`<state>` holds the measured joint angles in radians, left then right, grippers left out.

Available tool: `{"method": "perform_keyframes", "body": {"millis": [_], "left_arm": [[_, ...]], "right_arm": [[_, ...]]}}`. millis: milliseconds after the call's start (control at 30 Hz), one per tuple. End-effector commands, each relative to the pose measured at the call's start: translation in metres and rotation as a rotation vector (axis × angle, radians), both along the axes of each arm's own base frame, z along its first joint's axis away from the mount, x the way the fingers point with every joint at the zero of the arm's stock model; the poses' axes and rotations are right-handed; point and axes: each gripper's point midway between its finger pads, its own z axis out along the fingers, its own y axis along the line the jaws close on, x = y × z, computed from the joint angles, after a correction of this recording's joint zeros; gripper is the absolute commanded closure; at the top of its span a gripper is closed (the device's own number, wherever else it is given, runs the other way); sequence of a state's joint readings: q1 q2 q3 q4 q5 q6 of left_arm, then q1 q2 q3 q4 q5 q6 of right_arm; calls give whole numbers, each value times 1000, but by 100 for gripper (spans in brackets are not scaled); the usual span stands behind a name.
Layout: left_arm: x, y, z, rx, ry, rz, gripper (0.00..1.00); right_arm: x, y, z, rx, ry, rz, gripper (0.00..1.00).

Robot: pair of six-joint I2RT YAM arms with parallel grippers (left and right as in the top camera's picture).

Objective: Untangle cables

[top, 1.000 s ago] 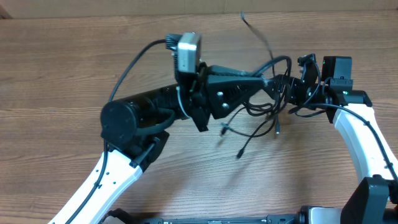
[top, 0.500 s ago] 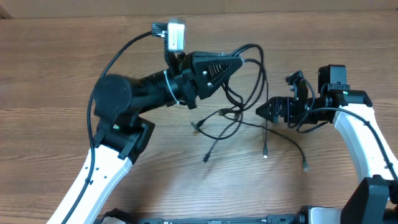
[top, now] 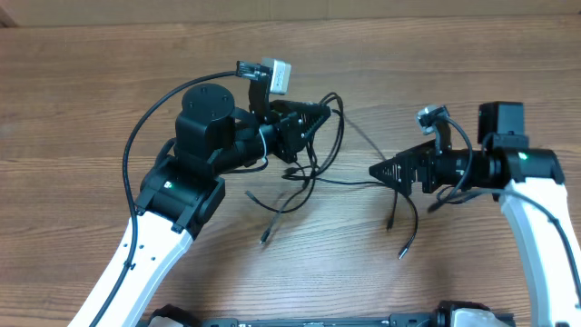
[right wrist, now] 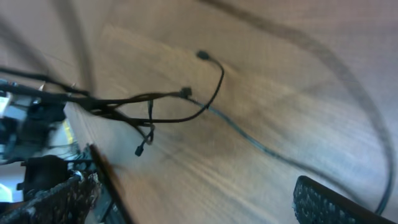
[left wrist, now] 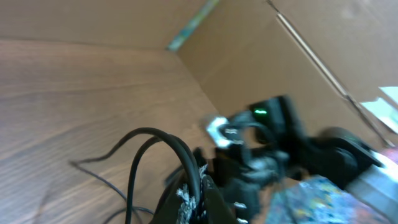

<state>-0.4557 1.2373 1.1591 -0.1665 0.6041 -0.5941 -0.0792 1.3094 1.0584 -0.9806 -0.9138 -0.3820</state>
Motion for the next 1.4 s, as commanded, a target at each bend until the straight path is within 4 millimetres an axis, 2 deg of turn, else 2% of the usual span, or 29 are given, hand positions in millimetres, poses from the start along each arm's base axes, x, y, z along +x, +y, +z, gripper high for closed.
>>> {"method": "perform_keyframes", "body": {"millis": [0, 200, 367, 467, 533, 567, 733, 800, 867, 1000, 1200, 1367], "left_arm": [[3, 2, 14, 21, -92, 35, 96], [-15, -27, 18, -2, -111, -47, 96], [-22, -48, 19, -45, -96, -94, 96], [-30, -64, 13, -51, -71, -140, 96], [-40, -76, 11, -65, -62, -203, 96], [-49, -83, 15, -87, -71, -260, 96], [-93, -92, 51, -192, -164, -475, 96], [-100, -89, 57, -203, -173, -491, 96], [-105, -84, 65, -211, -202, -498, 96], [-103, -69, 79, -217, -266, -466, 96], [-95, -29, 102, -223, -333, -383, 96], [-86, 5, 119, -218, -387, -280, 96]], "right_arm": [[-5, 2, 30, 14, -140, 13, 0], [-1, 2, 67, 23, -300, -19, 0], [1, 8, 77, 24, -364, 1, 0], [7, 9, 79, 18, -368, -26, 0], [19, -1, 77, -17, -345, -117, 0], [30, -13, 73, -67, -333, -204, 0], [62, -57, 61, -257, -347, -445, 0], [69, -69, 58, -288, -333, -515, 0], [82, -90, 51, -293, -271, -674, 0], [92, -114, 31, -319, -201, -754, 0], [82, -149, -1, -355, -46, -835, 0], [73, -170, -8, -378, -9, -875, 0]]}}
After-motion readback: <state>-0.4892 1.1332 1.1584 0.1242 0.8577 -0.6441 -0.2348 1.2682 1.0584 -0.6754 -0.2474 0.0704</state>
